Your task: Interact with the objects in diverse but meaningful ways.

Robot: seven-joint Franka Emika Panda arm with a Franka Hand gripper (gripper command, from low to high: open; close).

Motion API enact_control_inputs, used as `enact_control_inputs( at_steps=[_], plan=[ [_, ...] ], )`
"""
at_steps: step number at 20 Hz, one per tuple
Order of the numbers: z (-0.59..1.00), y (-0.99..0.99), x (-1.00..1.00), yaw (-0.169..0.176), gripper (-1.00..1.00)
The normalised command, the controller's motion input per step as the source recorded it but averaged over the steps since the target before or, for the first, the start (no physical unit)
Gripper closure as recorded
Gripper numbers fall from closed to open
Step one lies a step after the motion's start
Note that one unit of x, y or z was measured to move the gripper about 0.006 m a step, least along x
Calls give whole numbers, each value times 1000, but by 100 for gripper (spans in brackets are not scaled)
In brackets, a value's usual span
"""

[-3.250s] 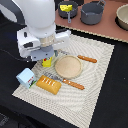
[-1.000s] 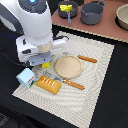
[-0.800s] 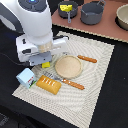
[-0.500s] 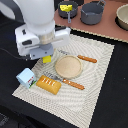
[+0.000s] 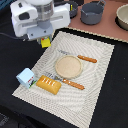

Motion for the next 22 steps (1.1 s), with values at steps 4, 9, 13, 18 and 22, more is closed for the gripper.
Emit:
enact_control_inputs(
  at_steps=[4, 9, 13, 18, 22],
  plan=[
    [-38, 644, 273, 96, 100],
    [-167, 549, 206, 105, 100],
    [-209, 331, 211, 71, 100],
    [-111, 63, 264, 99, 100],
    [0, -122, 98, 166, 100]
  ],
)
